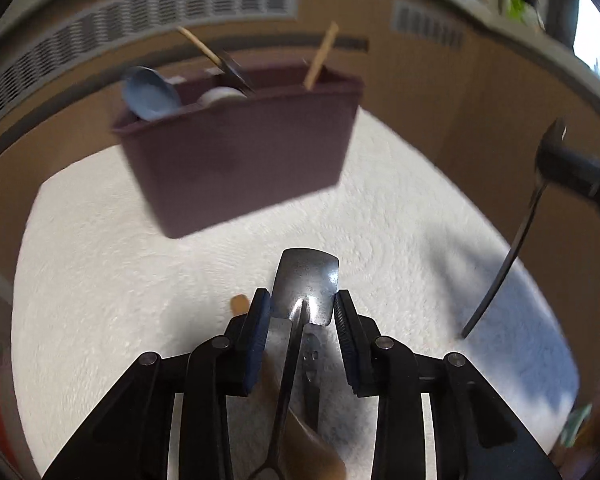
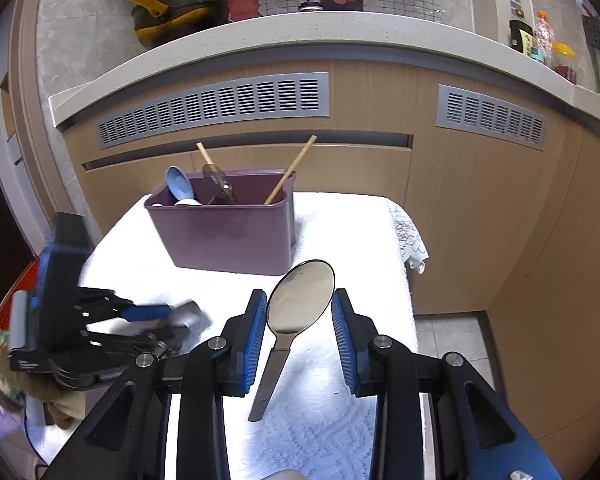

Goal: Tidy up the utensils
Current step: 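Raise the spatula and dark spoon over the caddy and open both tools, then move both open tools back down toward the wooden and metal spoons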

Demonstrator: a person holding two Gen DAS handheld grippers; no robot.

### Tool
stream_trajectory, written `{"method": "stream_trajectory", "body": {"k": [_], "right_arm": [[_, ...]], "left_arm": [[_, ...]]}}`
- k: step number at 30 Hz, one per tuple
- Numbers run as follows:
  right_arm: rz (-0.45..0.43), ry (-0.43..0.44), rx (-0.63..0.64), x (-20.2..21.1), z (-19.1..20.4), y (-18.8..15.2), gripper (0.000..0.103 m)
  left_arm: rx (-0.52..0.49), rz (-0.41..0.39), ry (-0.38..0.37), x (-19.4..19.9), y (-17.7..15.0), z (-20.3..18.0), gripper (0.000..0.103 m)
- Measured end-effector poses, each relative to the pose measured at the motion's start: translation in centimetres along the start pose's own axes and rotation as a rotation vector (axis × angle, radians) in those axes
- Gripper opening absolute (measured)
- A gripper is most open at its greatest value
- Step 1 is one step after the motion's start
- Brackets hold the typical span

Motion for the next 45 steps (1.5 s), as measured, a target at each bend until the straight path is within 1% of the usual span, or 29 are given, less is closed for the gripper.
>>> {"method": "stream_trajectory", "body": {"k": [1,3,5,7,9,11,14,15,16,18,19,22,24,31,37,41,42,43,44,45], "right_arm": [[-0.004,0.003,0.003,0.2,0.3,0.1,0.030],[-0.014,0.010,0.008,0.5,0.7,0.6,0.030],[-0.039,0.018,0.015,1.1,1.2,1.7,0.030],[-0.068,0.033,0.021,1.8,1.7,3.3,0.030],[-0.131,0.037,0.040,3.2,2.3,6.3,0.030],[-0.213,0.017,0.062,4.9,2.6,9.8,0.030],[-0.332,-0.015,0.097,7.0,2.9,14.8,0.030],[-0.357,-0.029,0.101,7.2,2.9,16.3,0.030],[-0.371,-0.036,0.104,7.2,3.0,17.4,0.030],[-0.385,-0.050,0.111,6.5,3.1,19.4,0.030],[-0.387,-0.060,0.116,5.9,3.1,20.1,0.030],[-0.379,-0.082,0.136,3.9,3.6,21.2,0.030],[-0.357,-0.093,0.146,2.0,3.9,21.2,0.030],[-0.240,-0.087,0.168,-4.5,4.8,19.1,0.030],[-0.133,-0.062,0.192,-9.2,5.7,16.2,0.030],[-0.053,-0.028,0.208,-11.8,6.4,13.8,0.031],[-0.031,-0.018,0.217,-12.5,6.6,13.2,0.032],[-0.010,-0.005,0.223,-13.0,6.8,12.6,0.036],[0.008,0.004,0.224,-13.5,6.9,12.1,0.040],[0.016,0.005,0.222,-13.7,6.9,11.8,0.047]], "left_arm": [[0.035,-0.050,-0.008,1.4,0.5,0.2,0.034],[0.057,-0.142,-0.007,4.1,1.9,0.3,0.034],[0.053,-0.240,0.000,6.9,4.2,0.2,0.034],[0.031,-0.334,-0.004,10.0,7.3,-0.1,0.034],[0.010,-0.418,-0.010,12.6,10.5,-0.8,0.034],[-0.013,-0.505,-0.020,15.5,14.0,-1.5,0.033],[-0.040,-0.607,-0.009,17.7,18.0,-1.1,0.033],[-0.039,-0.628,-0.007,18.1,19.3,-0.6,0.033],[-0.035,-0.635,-0.010,18.6,20.3,0.1,0.033],[-0.013,-0.638,-0.023,18.0,22.2,1.3,0.033],[-0.005,-0.638,-0.024,17.7,22.5,1.8,0.033],[0.019,-0.645,-0.022,15.9,23.5,3.1,0.033],[0.041,-0.636,-0.028,14.4,23.4,3.8,0.033],[0.105,-0.569,-0.049,8.7,21.6,7.0,0.033],[0.175,-0.463,-0.056,3.5,19.0,9.4,0.033],[0.205,-0.384,-0.065,0.4,17.2,10.1,0.035],[0.208,-0.358,-0.069,-0.2,16.8,10.1,0.036],[0.216,-0.338,-0.070,-0.7,16.5,10.2,0.040],[0.223,-0.329,-0.066,-1.0,16.2,10.3,0.042],[0.224,-0.326,-0.064,-1.0,16.0,10.3,0.043]]}}
Point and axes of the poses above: each gripper's, at about its wrist camera, not at the fingertips, and x roughly against the way its jaws point, z to its left, y to its top, the point moved 9 cm from there along -x, roughly the way its jaws point, and after that the axes turned 5 degrees about -y, right-handed, at the moved point
